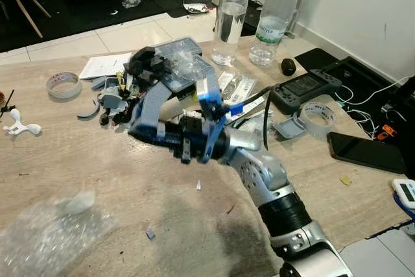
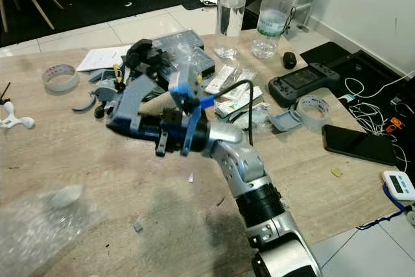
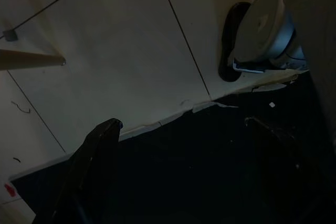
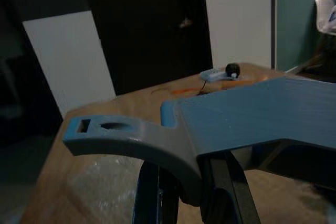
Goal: Picking trash to rubbish bin
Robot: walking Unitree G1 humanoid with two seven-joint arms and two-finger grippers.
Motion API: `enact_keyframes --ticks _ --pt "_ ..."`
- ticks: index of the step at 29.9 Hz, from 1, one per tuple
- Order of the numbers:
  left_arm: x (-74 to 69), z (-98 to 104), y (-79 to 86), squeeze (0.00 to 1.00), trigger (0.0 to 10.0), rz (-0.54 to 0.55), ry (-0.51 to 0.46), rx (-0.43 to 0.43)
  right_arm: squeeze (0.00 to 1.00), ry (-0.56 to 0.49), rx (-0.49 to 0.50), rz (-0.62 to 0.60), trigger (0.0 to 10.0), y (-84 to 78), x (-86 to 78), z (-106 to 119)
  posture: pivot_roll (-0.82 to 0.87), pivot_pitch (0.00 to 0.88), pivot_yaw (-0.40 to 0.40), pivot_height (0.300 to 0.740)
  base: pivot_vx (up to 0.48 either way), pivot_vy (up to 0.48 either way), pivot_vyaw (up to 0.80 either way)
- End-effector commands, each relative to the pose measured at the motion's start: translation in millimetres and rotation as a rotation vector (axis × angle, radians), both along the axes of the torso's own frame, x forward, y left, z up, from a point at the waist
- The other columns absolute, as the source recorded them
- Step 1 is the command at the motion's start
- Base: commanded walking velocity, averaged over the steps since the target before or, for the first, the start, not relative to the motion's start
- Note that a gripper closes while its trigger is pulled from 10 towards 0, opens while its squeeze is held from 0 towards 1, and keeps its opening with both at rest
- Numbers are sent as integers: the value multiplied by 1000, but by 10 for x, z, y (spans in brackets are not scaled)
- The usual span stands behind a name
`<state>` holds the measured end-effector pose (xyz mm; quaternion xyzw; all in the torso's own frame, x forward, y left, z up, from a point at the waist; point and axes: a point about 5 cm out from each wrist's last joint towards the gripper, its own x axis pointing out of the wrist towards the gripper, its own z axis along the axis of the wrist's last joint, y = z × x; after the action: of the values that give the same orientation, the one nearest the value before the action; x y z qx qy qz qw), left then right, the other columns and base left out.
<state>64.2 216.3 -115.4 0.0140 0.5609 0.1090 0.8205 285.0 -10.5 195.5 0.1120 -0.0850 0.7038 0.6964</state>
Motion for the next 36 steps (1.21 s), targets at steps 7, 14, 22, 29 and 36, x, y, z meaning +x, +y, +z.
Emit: enact_keyframes --ticks 7,14,22,29,36 --pt "76 14 17 0 10000 -26 -8 7 0 -7 -39 71 10000 13 -99 -18 35 42 -40 740 0 0 0" --pt "104 18 11 0 10000 -23 -14 6 0 -10 -53 79 10000 22 -101 -27 37 43 -42 740 0 0 0" --pt "100 17 11 0 10000 -18 -13 6 0 -14 -72 46 10000 20 -84 -51 36 56 -39 740 0 0 0" --pt "85 14 14 0 10000 -10 -9 5 0 -16 -82 17 10000 26 -55 -72 43 55 -37 740 0 0 0" --pt "68 13 17 0 10000 7 -10 6 0 -22 -93 2 10000 58 -23 -79 65 56 -48 740 0 0 0"
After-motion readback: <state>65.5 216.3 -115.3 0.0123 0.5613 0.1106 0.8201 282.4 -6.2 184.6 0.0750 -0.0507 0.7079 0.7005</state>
